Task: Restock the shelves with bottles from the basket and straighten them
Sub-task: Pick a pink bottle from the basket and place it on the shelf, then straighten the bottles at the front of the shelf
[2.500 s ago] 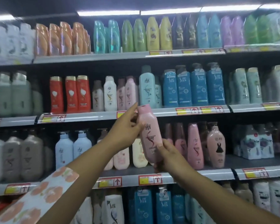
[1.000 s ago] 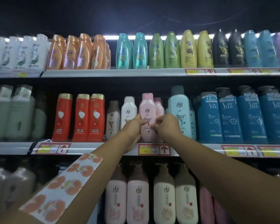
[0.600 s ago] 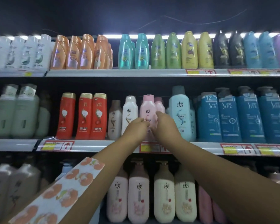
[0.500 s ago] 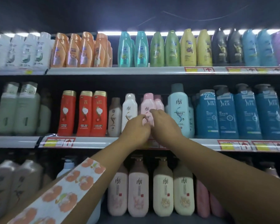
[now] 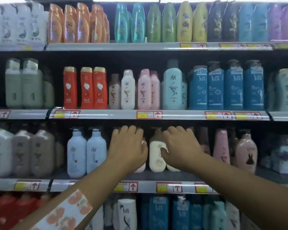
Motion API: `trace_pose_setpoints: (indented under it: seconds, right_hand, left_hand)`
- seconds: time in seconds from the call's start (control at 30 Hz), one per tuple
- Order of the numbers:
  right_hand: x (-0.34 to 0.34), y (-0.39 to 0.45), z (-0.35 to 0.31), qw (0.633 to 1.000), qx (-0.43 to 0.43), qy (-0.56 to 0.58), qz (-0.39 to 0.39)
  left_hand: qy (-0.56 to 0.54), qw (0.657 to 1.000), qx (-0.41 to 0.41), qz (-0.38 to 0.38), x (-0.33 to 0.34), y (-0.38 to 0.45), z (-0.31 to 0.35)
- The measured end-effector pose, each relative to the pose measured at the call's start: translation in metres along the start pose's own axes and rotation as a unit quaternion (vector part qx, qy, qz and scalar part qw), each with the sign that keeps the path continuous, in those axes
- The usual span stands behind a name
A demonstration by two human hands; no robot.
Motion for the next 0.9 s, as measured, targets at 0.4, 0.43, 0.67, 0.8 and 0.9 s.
trace_pose_setpoints:
  seconds: [0.4, 0.43, 0.67, 0.8, 0.9]
  right_hand:
    - [0.075, -0.161, -0.040, 0.988, 0.005, 0.052, -0.148]
    - [0.082, -0.172, -0.042, 0.986, 0.007, 0.056, -0.158]
    - [0.139, -0.246, -0.046, 0.969, 0.035, 0.078, -0.231]
    - [0.175, -0.291, -0.046, 0.956, 0.058, 0.100, -0.270]
    - [0.201, -0.325, -0.049, 0.946, 0.076, 0.112, -0.295]
  left_hand:
    - [0.005, 0.990, 0.018, -0.140, 0.075, -0.167, 0.023]
    - [0.006, 0.989, 0.025, -0.147, 0.080, -0.179, 0.026]
    - [-0.012, 0.975, 0.038, -0.217, 0.122, -0.256, 0.055]
    - [-0.021, 0.959, 0.047, -0.278, 0.152, -0.297, 0.077]
    - [-0.011, 0.947, 0.058, -0.317, 0.175, -0.329, 0.090]
Point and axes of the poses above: each hand's wrist, its own y-axis towards the middle knuckle, its own x-axis out of the palm, z = x × y, the point moved 7 cm from there along y, towards the middle knuckle, and after that the axes turned 9 degrees about -x, right-handed, at the moved point
